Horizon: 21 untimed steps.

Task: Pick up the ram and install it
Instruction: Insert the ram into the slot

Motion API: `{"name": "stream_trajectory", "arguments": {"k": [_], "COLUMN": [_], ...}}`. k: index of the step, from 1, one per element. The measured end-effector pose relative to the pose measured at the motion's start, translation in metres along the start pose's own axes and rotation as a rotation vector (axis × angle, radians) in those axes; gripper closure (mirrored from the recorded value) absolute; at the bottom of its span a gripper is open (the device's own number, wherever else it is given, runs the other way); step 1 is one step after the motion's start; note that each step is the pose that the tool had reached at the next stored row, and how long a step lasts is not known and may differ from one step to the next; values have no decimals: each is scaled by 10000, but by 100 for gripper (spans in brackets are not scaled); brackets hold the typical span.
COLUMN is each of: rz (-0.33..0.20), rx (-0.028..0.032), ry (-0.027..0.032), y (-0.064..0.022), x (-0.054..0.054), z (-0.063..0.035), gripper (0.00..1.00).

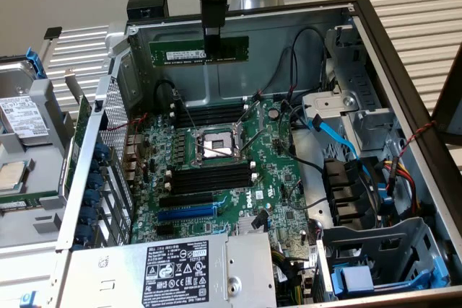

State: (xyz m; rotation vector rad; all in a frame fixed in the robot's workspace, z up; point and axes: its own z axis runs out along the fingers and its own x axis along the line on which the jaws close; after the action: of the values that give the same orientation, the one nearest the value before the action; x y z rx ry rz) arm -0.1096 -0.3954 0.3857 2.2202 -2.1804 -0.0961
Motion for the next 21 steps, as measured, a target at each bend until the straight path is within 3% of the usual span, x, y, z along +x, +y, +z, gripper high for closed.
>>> {"name": "stream_trajectory", "arguments": {"k": [10, 21], "rz": [-1, -132], "rx": [16, -6], "ry": [-6, 0], "y": [8, 12], "x": [7, 54], "z": [165, 203], "gripper": [87, 87]}}
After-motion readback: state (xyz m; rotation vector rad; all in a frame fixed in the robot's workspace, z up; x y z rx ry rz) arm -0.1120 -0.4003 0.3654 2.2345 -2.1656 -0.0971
